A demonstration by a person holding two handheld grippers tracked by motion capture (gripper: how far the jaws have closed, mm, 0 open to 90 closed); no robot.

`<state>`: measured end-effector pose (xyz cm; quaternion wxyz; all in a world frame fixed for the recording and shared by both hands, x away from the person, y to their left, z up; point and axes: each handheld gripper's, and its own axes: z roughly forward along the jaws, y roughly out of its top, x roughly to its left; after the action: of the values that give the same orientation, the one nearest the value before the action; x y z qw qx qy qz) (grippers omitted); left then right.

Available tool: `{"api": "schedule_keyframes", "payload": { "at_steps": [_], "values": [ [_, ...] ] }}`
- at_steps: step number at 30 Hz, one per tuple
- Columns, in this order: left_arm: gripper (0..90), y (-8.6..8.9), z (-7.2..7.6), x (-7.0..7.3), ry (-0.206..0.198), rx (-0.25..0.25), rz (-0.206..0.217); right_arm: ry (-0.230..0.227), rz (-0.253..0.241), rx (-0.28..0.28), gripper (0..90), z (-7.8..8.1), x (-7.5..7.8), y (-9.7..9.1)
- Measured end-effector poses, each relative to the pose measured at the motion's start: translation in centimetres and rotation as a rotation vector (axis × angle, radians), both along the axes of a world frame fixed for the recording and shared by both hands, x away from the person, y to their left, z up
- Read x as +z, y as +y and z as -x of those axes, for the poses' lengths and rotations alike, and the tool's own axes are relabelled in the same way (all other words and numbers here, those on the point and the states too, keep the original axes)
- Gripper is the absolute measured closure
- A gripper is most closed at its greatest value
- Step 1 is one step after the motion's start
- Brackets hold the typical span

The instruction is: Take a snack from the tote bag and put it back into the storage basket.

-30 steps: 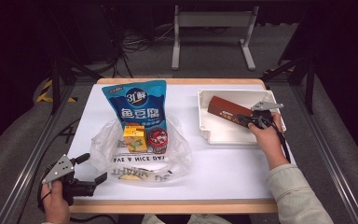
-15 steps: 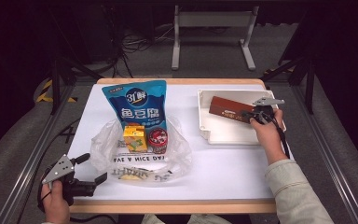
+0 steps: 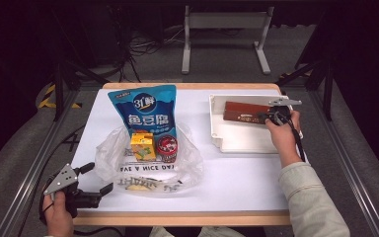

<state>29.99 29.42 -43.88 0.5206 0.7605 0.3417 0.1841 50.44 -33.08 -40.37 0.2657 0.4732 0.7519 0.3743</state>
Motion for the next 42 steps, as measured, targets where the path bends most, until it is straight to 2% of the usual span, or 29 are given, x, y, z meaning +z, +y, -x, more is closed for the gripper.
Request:
{"api": "schedule_keyframes", "payload": {
  "at_steps": [6, 10, 18, 23, 27, 28, 29, 30, 31, 32, 33, 34, 35, 36, 38, 42],
  "values": [
    [0.9, 0.1, 0.0, 0.0, 0.000, 0.002, 0.001, 0.009, 0.019, -0.017, 90.0, -0.8, -0.2, 0.2],
    [0.9, 0.1, 0.1, 0.0, 0.000, 0.002, 0.002, 0.006, 0.008, -0.028, 90.0, -1.1, -0.3, 0.1],
    [0.9, 0.1, 0.1, 0.0, 0.000, 0.002, 0.002, 0.015, 0.013, -0.022, 90.0, -1.0, -0.2, 0.1],
    [0.9, 0.1, 0.0, 0.0, 0.002, 0.001, 0.004, 0.016, 0.003, 0.003, 88.6, -0.5, 0.2, 0.2],
    [0.9, 0.1, 0.0, 0.0, 0.002, 0.002, 0.005, -0.011, -0.014, 0.032, 82.2, 0.2, 1.3, 0.7],
    [0.9, 0.1, 0.0, 0.0, 0.000, 0.003, 0.008, -0.026, -0.023, 0.047, 76.6, 0.5, 1.9, 0.9],
    [0.9, 0.2, 0.0, 0.0, 0.000, 0.003, 0.010, -0.041, -0.052, 0.069, 62.5, 0.9, 2.8, 1.3],
    [0.9, 0.2, 0.0, 0.0, 0.000, 0.003, 0.010, -0.051, -0.061, 0.077, 58.1, 1.1, 3.2, 1.6],
    [0.9, 0.1, 0.0, 0.1, -0.001, 0.001, 0.010, -0.051, -0.061, 0.077, 58.1, 1.1, 3.2, 1.6],
    [0.9, 0.1, 0.0, 0.1, -0.001, 0.002, 0.009, -0.072, -0.078, 0.106, 47.6, 1.5, 4.4, 2.1],
    [0.9, 0.1, 0.0, 0.1, -0.001, 0.002, 0.010, -0.079, -0.090, 0.124, 44.1, 1.7, 4.9, 2.3],
    [0.9, 0.1, 0.0, 0.0, -0.001, 0.001, 0.012, -0.079, -0.090, 0.124, 44.1, 1.7, 4.9, 2.3],
    [0.9, 0.2, 0.0, 0.0, 0.002, 0.003, 0.009, -0.079, -0.101, 0.142, 42.4, 1.8, 5.3, 2.5],
    [0.9, 0.2, 0.0, 0.0, 0.004, 0.004, 0.010, -0.085, -0.102, 0.185, 38.5, 2.2, 6.3, 3.0],
    [0.9, 0.1, 0.0, 0.0, 0.006, 0.003, 0.011, -0.088, -0.105, 0.207, 36.7, 2.4, 6.7, 3.3],
    [0.9, 0.1, -0.1, 0.1, 0.001, -0.001, 0.011, -0.119, -0.118, 0.273, 27.3, 3.0, 8.3, 4.7]
  ]
}}
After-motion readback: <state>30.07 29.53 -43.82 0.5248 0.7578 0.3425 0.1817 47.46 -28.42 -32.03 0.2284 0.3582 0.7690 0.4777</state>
